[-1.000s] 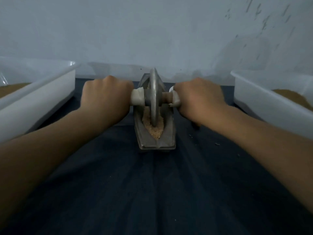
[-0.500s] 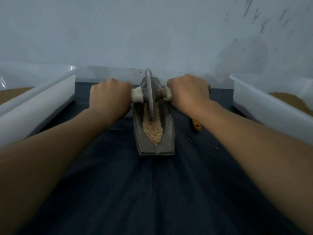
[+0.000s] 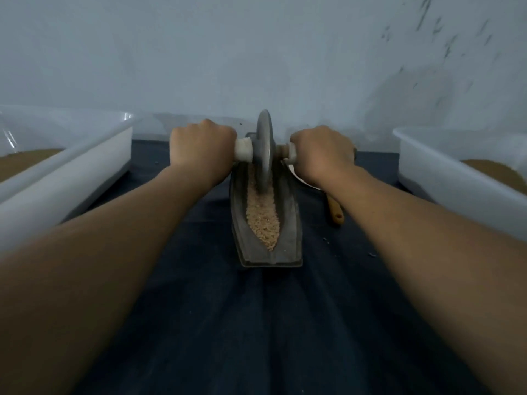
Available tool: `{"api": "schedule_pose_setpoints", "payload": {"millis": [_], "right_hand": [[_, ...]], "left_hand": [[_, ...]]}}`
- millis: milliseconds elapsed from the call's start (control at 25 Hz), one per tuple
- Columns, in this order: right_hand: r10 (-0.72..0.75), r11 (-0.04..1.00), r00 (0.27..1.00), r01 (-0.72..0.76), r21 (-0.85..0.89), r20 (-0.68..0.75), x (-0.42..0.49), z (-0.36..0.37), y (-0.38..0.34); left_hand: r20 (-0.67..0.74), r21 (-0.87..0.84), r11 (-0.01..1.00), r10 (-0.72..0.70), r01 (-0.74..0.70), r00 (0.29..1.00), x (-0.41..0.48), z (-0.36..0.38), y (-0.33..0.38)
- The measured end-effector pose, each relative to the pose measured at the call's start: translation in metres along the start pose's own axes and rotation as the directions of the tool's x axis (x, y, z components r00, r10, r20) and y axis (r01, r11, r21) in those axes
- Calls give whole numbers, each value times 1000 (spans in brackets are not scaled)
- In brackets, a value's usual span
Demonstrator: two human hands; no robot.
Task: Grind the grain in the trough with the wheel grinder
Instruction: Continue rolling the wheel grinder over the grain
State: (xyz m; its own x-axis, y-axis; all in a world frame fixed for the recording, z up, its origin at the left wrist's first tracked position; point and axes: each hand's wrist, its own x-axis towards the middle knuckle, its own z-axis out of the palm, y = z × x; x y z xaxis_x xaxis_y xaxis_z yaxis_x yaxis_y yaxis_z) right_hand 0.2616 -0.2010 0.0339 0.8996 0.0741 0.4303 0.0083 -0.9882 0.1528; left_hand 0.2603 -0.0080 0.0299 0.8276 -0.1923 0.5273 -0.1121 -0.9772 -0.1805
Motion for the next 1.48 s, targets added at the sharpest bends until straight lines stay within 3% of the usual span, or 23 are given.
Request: {"api": "schedule_pose_setpoints", "payload": {"millis": [40, 160, 240, 360, 520, 640, 800, 960, 1120, 1240, 1360, 1480], "right_hand": [[-17, 1000, 1000, 17, 3, 4, -11, 0, 3], [-112, 994, 965, 108, -33, -237, -65, -2, 20], [-149, 988, 936, 151, -19, -318, -83, -9, 25], [-77, 997, 966, 67, -49, -245, -63, 2, 19], [-24, 1000, 998, 23, -17, -58, -4, -6, -1], [-90, 995, 996, 88, -55, -23, -19, -18, 0], [-193, 979, 967, 179, -93, -166, -76, -19, 20], [-116, 987, 976, 91, -135, -185, -48, -11, 7], [-24, 997, 999, 21, -77, -47, -1, -4, -5], [-79, 994, 997, 78, -73, -10, -25, -14, -1], [-218, 973, 959, 199, -119, -180, -67, -23, 14], [-220, 970, 940, 182, -164, -259, -57, -25, 9]], "left_hand": [[-40, 33, 999, 31, -30, 999, -8, -5, 0], [-243, 100, 974, 222, -203, 944, -47, -15, -17], [-292, 98, 956, 293, -276, 910, -58, -21, -28], [-210, 106, 976, 207, -189, 955, -41, -4, -18], [-67, -31, 999, 7, -9, 998, -2, 14, -5], [-98, -38, 999, 26, -30, 995, -21, 9, -10], [-274, 15, 980, 195, -199, 942, -66, -12, -28], [-154, 24, 996, 84, -81, 984, -51, 7, -19], [4, -53, 999, 1, -1, 1000, 4, 7, -4], [-61, -17, 999, 38, -39, 997, -18, 1, -7], [-212, -11, 991, 129, -134, 969, -66, -4, -27], [-158, -46, 987, 145, -154, 977, -72, 0, -36]]}}
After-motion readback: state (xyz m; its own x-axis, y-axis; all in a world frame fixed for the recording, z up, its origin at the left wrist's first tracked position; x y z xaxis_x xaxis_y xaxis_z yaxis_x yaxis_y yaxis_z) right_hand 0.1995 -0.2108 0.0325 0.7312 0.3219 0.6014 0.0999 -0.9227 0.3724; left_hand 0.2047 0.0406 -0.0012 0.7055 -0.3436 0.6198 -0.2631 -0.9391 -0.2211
